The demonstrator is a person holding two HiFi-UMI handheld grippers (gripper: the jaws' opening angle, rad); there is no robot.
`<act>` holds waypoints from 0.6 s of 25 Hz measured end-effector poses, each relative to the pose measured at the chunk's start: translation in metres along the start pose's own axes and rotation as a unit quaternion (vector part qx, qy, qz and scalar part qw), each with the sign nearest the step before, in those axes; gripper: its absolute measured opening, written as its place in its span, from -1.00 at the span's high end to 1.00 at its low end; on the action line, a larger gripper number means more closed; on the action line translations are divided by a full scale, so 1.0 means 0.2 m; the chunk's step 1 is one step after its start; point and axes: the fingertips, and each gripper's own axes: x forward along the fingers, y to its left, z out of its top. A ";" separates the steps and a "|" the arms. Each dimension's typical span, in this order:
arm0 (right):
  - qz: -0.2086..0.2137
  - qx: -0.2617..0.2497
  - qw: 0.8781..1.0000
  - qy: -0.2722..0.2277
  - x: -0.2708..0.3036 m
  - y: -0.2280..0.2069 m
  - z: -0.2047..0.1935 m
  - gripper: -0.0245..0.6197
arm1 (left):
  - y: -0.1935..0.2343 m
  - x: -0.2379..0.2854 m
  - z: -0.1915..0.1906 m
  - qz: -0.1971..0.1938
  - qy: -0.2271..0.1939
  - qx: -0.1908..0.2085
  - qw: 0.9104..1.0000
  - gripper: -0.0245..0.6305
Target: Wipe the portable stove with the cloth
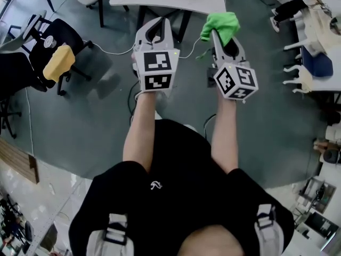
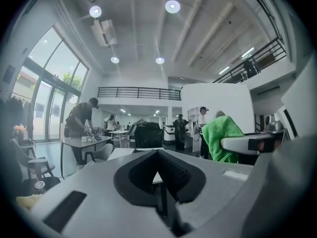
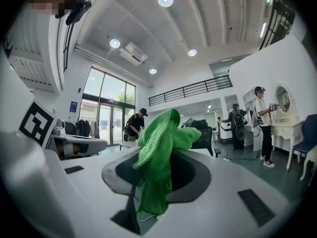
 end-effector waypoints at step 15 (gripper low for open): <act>-0.060 -0.006 0.998 -0.010 0.12 -0.14 0.05 0.55 | 0.08 0.24 0.05 -0.042 -0.010 -0.001 0.999 0.94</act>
